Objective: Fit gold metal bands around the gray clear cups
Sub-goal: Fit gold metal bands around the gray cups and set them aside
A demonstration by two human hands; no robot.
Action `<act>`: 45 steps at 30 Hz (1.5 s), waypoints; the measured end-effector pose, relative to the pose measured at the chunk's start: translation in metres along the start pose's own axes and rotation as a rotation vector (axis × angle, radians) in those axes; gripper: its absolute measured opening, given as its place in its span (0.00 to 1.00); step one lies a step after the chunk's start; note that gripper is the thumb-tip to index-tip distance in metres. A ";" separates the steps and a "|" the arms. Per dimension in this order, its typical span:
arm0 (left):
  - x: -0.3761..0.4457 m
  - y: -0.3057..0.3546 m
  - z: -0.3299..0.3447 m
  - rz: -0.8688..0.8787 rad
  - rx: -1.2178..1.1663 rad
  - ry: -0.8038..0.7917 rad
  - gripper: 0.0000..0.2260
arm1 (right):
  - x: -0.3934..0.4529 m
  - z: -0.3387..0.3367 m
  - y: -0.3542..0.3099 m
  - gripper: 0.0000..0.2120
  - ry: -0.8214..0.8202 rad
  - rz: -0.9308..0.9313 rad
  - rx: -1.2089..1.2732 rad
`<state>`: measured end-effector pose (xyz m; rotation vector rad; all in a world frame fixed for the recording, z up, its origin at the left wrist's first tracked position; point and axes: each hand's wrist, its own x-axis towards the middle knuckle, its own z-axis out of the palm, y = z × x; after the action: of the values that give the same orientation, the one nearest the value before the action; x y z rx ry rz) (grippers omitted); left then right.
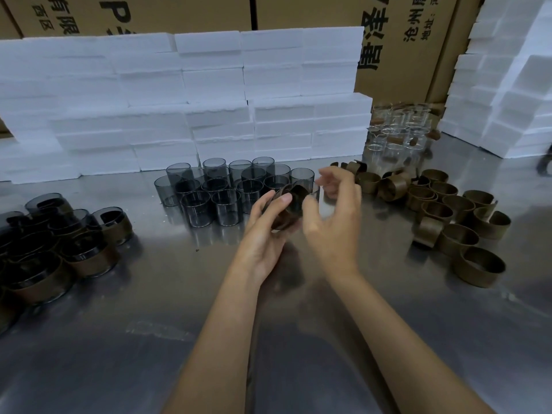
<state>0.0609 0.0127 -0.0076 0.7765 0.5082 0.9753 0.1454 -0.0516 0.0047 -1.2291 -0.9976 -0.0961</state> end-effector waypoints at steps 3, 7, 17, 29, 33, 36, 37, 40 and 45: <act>-0.001 -0.002 0.001 -0.017 0.028 -0.033 0.30 | 0.008 -0.001 0.007 0.17 -0.062 0.372 0.093; -0.002 -0.007 0.003 -0.073 0.062 -0.129 0.23 | 0.013 -0.002 0.017 0.29 -0.325 0.770 0.192; -0.002 -0.009 0.003 -0.061 0.188 -0.145 0.27 | 0.008 -0.006 0.028 0.35 -0.342 0.724 0.195; -0.002 -0.008 0.001 -0.083 0.293 -0.185 0.28 | 0.009 -0.006 0.018 0.39 -0.234 0.773 0.204; -0.005 -0.010 0.004 -0.087 0.334 -0.151 0.20 | 0.012 -0.006 0.022 0.34 -0.141 0.792 0.209; -0.005 -0.007 0.006 -0.089 0.350 -0.098 0.26 | 0.011 -0.005 0.020 0.33 -0.149 0.801 0.255; -0.005 -0.005 0.007 -0.084 0.362 -0.057 0.27 | 0.011 -0.004 0.019 0.33 -0.148 0.802 0.273; -0.004 -0.004 0.006 -0.032 0.531 0.166 0.23 | 0.009 -0.001 0.020 0.28 -0.191 0.770 0.262; -0.004 0.000 0.006 -0.004 0.318 0.262 0.13 | 0.005 0.004 0.016 0.13 -0.286 0.847 0.360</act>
<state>0.0626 0.0071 -0.0037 0.9352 0.9076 1.0114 0.1548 -0.0405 -0.0038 -1.2522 -0.6212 0.9028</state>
